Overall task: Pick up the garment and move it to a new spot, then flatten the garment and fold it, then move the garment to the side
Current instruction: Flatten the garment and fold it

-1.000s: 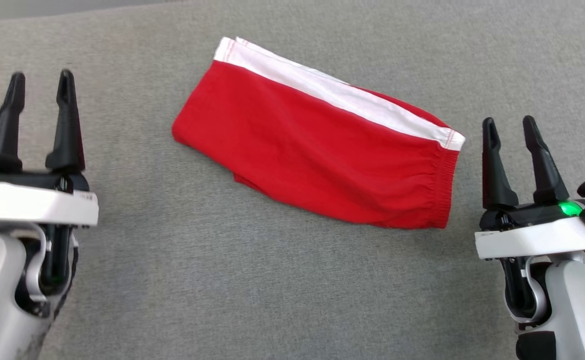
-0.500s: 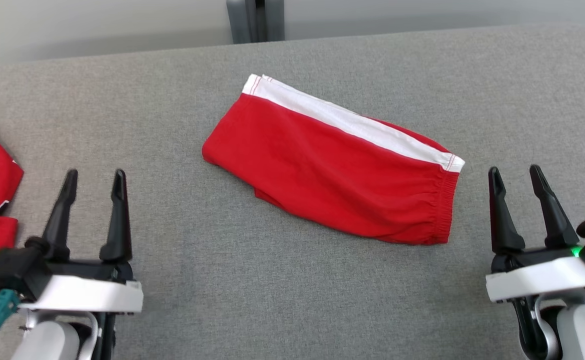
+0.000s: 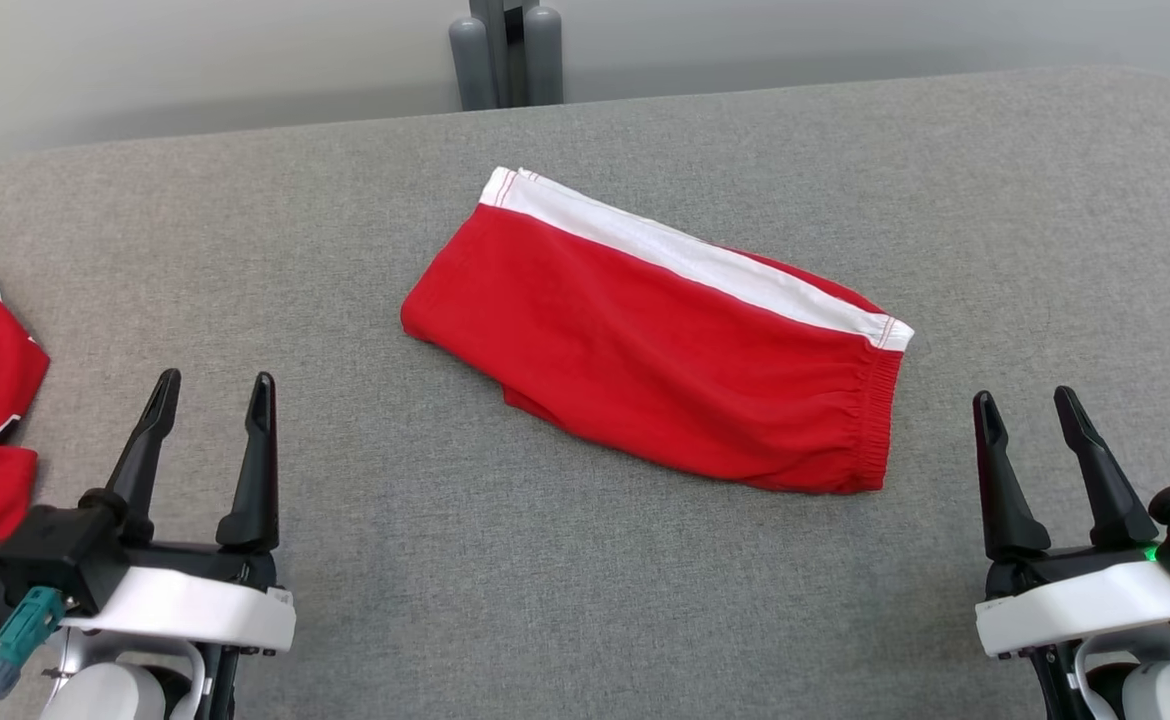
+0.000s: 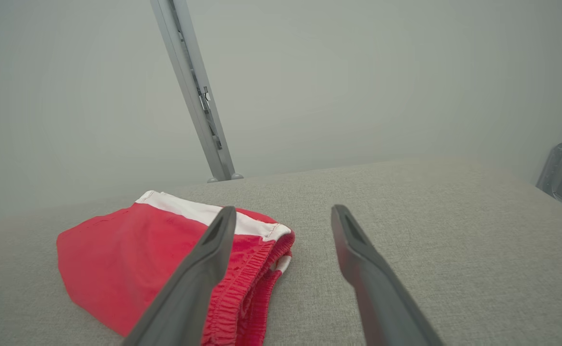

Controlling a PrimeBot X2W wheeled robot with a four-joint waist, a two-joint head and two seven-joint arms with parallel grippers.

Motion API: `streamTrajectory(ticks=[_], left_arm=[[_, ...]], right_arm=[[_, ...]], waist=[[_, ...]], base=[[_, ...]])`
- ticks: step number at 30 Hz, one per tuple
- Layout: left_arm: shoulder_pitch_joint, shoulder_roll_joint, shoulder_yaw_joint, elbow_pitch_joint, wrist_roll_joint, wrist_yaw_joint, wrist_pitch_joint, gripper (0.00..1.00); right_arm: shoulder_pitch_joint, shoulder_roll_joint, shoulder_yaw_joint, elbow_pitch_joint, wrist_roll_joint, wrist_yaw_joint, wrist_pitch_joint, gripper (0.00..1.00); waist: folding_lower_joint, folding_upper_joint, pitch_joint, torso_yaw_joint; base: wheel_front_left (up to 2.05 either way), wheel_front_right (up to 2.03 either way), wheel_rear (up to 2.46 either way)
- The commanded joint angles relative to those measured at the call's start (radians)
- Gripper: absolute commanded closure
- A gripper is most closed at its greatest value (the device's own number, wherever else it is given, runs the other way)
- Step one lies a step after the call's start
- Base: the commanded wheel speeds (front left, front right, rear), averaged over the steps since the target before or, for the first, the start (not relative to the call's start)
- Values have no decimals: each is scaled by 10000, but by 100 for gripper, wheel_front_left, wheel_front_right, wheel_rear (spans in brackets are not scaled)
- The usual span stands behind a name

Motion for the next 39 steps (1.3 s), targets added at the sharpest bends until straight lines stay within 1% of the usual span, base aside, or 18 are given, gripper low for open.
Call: streamTrajectory(ticks=[1, 4, 7, 11, 16, 21, 25, 26, 27, 29, 32, 36, 37, 38, 39], left_arm=[[-202, 81, -6, -45, 88, 26, 39, 0], [-479, 124, -88, -43, 87, -82, 221, 0], [-940, 94, -208, 87, -101, -352, 458, 0], [-1759, -9, -543, 667, -400, -964, 923, 0], [-2970, -216, -1006, 2042, -930, -1862, 1833, 0], [-4069, -330, -1307, 3573, -1212, -2466, 2601, 0], [-4766, -358, -1371, 4717, -1292, -2675, 2902, 0], [-4904, -347, -1332, 5022, -1315, -2666, 2938, 0], [-4904, -347, -1332, 5022, -1315, -2666, 2938, 0], [-5114, -349, -1249, 5571, -1392, -2705, 2922, 0], [-5293, -423, -1243, 6211, -1523, -2812, 2981, 0], [-5359, -559, -1375, 6714, -1723, -2985, 3223, 0], [-5381, -584, -1426, 6784, -1737, -3047, 3266, 6], [-5387, -637, -1461, 6836, -1802, -3079, 3325, 43], [-5394, -688, -1485, 6876, -1863, -3109, 3359, 88]], right_arm=[[34, -51, 3, -70, 49, -3, 22, 0], [14, -51, 33, -125, 79, -3, 49, 0], [-43, -51, 71, -199, 130, -3, 50, 0], [-237, -49, 193, -176, 208, -3, -35, 0], [-514, -49, 488, -35, 321, -3, -219, 0], [-798, -49, 814, 185, 535, -3, -429, 0], [-979, -51, 1052, 420, 794, -3, -662, 0], [-1026, -48, 1095, 483, 841, -3, -699, 0], [-1026, -48, 1095, 483, 841, -3, -699, 0], [-1100, -49, 1142, 635, 948, -3, -801, 0], [-1138, -49, 1156, 810, 1058, -3, -925, 0], [-1198, -49, 1139, 987, 1213, -3, -1048, 0], [-1220, -49, 1145, 1011, 1269, -3, -1078, 0], [-1245, -49, 1151, 1040, 1288, -3, -1078, 0], [-1275, -49, 1155, 1072, 1299, -3, -1093, 0]], waist=[[0, 0, 23, -23], [0, 0, 87, -81], [0, 0, 229, -158], [0, 0, 489, -355], [0, 0, 946, -685], [0, 0, 1418, -1067], [0, 0, 1703, -1310], [0, 0, 1754, -1366], [0, 0, 1754, -1366], [0, 0, 1820, -1470], [0, 0, 1846, -1548], [0, 0, 1853, -1572], [0, 0, 1851, -1567], [0, 0, 1849, -1561], [0, 0, 1844, -1556]], base=[[0, 0, 0], [0, 0, 0], [0, 0, 0], [0, 0, 0], [0, 0, 0], [0, 0, 0], [0, 0, 0], [0, 0, 0], [0, 0, 0], [0, 0, 0], [0, 0, 0], [0, 0, 0], [0, 0, 0], [0, 0, 0], [0, 0, 0]])
